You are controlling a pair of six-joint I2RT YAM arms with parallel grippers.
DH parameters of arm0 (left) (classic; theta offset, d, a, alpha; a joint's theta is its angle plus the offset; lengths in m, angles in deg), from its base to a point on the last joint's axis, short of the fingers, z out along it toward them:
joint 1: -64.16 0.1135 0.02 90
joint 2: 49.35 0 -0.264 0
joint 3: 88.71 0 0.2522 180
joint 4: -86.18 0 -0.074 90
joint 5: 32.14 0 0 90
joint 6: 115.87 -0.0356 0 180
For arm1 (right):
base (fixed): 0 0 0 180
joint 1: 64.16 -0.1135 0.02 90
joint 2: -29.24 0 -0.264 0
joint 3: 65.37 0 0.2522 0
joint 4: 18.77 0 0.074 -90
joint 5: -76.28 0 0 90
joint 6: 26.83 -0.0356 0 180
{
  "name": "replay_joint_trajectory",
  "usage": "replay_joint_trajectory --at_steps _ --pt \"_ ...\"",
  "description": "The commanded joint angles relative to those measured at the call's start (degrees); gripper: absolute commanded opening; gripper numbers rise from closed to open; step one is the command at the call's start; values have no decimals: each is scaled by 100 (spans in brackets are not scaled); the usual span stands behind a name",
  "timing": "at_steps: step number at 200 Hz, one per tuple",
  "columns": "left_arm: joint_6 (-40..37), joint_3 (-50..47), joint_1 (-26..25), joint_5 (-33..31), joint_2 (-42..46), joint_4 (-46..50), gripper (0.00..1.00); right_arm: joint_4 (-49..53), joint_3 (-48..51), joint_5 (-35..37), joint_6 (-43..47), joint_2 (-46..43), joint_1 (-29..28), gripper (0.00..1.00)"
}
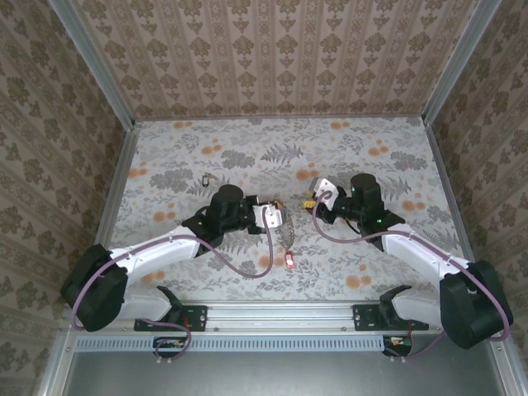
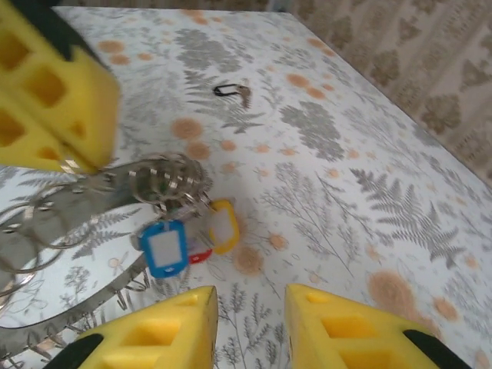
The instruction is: Put the keys on the keyring
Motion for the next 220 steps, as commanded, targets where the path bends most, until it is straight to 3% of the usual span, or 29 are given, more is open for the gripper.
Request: replay_joint_trajectory --at_steps 1,17,36,72,124,158,220 --pt "861 109 282 444 128 -351 0 1192 -869 1648 -2423 219 264 31" --pt "1366 75 451 784 73 -511 0 2316 -1451 2091 -3151 517 444 31" --pt "1787 -28 533 955 30 -769 0 3771 -2187 2121 -3684 1090 743 31" --pt "2353 -58 760 1445 -61 -919 0 5107 -2857 2287 -4019 2136 1151 33" --pt "2836 -14 894 1928 -232 -1099 0 5150 -2996 2303 -4089 2850 1676 34" --pt "2900 22 894 1939 -288 -1042 0 4856 -2994 1805 -4178 3068 1996 33" --pt "3002 70 894 1939 -335 -1062 0 4497 -3146 1320 -4349 3562 2111 32"
